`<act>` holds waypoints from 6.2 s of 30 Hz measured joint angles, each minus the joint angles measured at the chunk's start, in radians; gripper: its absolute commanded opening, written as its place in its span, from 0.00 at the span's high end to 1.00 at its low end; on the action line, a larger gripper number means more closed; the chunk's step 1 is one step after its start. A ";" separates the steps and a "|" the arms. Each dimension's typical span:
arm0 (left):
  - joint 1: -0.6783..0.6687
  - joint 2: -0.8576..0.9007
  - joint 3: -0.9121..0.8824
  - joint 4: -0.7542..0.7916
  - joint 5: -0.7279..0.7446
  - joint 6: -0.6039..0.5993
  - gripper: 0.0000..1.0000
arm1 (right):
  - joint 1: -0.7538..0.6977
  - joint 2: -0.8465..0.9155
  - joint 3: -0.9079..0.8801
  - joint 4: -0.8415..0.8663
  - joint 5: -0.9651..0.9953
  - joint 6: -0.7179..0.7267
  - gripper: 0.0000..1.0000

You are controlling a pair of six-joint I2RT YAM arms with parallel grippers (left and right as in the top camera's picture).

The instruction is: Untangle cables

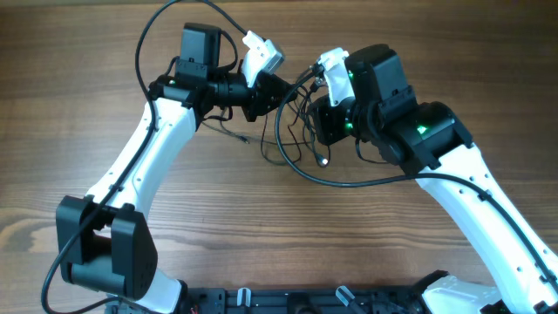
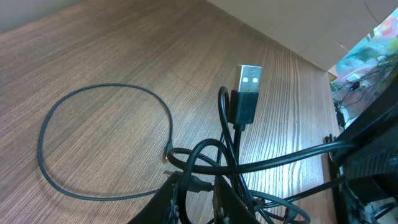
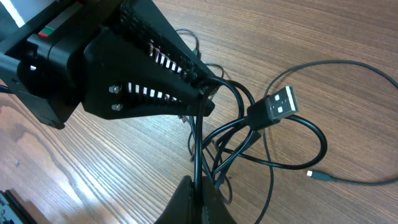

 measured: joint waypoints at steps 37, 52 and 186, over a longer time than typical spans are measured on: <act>0.431 -0.013 0.000 -0.140 -0.264 -0.171 0.96 | -0.335 -0.002 0.000 -0.068 0.137 0.026 0.69; 0.237 -0.241 -0.003 0.071 0.061 -0.235 0.96 | -0.311 0.089 -0.101 -0.081 -0.434 -0.415 0.41; -0.062 -0.103 -0.002 -0.363 -0.163 -0.138 0.76 | -0.455 0.332 0.224 -0.369 0.335 0.147 0.96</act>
